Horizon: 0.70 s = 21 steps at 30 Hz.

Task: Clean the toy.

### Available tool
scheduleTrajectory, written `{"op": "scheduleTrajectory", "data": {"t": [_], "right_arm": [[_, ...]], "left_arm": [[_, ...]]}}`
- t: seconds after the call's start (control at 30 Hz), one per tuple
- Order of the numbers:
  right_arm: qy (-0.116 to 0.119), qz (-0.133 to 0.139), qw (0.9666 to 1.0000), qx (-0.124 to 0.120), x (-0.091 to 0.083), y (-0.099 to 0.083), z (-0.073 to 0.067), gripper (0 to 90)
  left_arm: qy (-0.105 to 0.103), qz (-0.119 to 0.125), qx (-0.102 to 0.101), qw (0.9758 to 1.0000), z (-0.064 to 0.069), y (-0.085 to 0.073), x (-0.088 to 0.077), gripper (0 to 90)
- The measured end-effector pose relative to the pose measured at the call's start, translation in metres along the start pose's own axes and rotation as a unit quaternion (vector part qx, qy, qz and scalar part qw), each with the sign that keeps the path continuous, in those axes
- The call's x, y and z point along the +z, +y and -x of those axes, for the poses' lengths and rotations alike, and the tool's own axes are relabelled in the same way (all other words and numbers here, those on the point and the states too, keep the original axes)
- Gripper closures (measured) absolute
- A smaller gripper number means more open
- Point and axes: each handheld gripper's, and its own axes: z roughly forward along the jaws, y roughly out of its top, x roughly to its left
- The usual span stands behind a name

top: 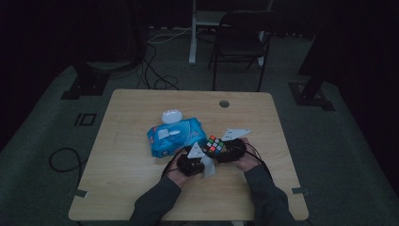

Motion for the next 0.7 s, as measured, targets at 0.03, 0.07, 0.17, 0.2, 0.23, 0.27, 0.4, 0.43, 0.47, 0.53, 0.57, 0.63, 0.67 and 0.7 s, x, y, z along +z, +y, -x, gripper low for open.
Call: {"op": "scheduleTrajectory", "data": {"t": [0.03,0.07,0.17,0.2,0.23,0.27,0.4,0.43,0.47,0.53,0.57,0.63,0.67,0.7], "right_arm": [[-0.001,0.001,1.0000,0.001,0.001,0.000,0.000,34.6],[0.000,0.002,1.0000,0.005,0.001,0.000,0.000,34.6],[0.001,0.004,1.0000,0.007,0.003,0.000,-0.001,34.6],[0.001,0.004,1.0000,0.007,0.004,0.000,-0.002,34.6],[0.002,0.005,1.0000,0.007,0.004,0.000,-0.002,34.6],[0.002,0.005,1.0000,0.008,0.005,0.000,-0.003,34.6],[-0.006,-0.001,1.0000,0.005,0.004,-0.001,-0.002,34.6],[-0.009,-0.003,0.9999,0.004,0.004,-0.001,-0.001,34.6],[-0.010,-0.005,0.9999,0.006,0.003,-0.001,-0.001,34.6],[-0.011,-0.007,0.9999,0.005,0.002,-0.002,0.000,34.6],[-0.011,-0.008,0.9999,0.004,0.002,-0.002,0.000,34.6],[-0.011,-0.008,0.9999,0.002,0.002,-0.002,-0.001,34.6],[-0.010,-0.006,0.9999,0.002,0.003,-0.001,-0.001,34.6],[-0.011,-0.005,0.9999,0.002,0.003,-0.001,-0.001,34.6]], "left_arm": [[-0.003,0.002,0.001,1.0000,0.002,0.001,0.001,85.2],[-0.005,0.003,0.003,1.0000,0.003,0.002,0.001,85.2],[-0.011,0.010,0.010,0.9998,0.009,0.005,0.003,85.2],[-0.012,0.013,0.010,0.9998,0.010,0.006,0.003,85.2],[-0.012,0.017,0.007,0.9998,0.010,0.006,0.002,85.2],[-0.011,0.020,0.006,0.9997,0.010,0.006,0.002,85.2],[-0.005,0.024,0.000,0.9997,0.006,0.002,-0.003,85.2],[-0.003,0.025,-0.003,0.9997,0.004,0.001,-0.006,85.2],[0.000,0.027,-0.005,0.9996,0.002,0.000,-0.008,85.2],[0.006,0.030,-0.011,0.9995,-0.002,-0.002,-0.014,85.2],[0.010,0.032,-0.014,0.9993,-0.003,-0.003,-0.016,85.2],[0.011,0.033,-0.018,0.9992,-0.005,-0.003,-0.018,85.2],[0.013,0.034,-0.018,0.9992,-0.007,-0.002,-0.019,85.2],[0.014,0.033,-0.016,0.9992,-0.007,-0.002,-0.019,85.2]]}}
